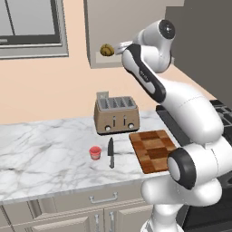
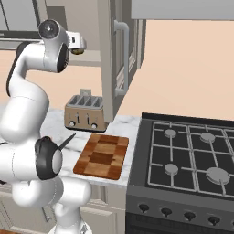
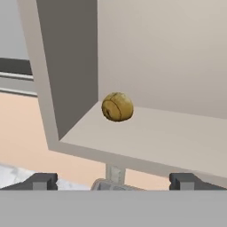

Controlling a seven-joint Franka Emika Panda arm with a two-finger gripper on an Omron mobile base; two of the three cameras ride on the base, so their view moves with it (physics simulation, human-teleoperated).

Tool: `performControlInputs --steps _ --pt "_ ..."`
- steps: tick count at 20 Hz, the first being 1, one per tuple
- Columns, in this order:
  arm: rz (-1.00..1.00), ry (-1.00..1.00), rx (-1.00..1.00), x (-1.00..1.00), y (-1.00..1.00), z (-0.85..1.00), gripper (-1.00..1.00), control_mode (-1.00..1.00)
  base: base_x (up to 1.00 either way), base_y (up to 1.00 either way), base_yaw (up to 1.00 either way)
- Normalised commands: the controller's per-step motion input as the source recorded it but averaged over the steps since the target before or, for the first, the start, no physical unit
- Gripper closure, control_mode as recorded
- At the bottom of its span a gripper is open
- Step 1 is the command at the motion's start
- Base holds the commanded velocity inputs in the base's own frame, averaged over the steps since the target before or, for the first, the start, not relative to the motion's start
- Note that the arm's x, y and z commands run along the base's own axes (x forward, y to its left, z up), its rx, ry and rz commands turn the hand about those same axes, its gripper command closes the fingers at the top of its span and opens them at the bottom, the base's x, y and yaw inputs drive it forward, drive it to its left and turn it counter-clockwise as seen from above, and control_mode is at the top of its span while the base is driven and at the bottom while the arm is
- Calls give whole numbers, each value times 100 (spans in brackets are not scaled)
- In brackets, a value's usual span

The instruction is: Pick the bread, place it on the cutting board, pick the jam, place it on the counter, and close the cabinet.

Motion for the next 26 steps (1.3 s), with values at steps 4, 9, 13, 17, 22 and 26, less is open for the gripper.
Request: performControlInputs --steps 4,9,13,17,22,26 --pt "2 0 0 21 0 0 -100 -100 0 0 0" --pt "2 0 0 24 0 0 -100 -100 0 0 0" --pt "3 0 0 18 0 0 -100 -100 0 0 0" --pt "4 0 0 21 0 0 -100 -100 0 0 0" --pt "3 0 0 22 0 0 -100 -100 0 0 0" --pt "4 0 0 16 0 0 -100 -100 0 0 0"
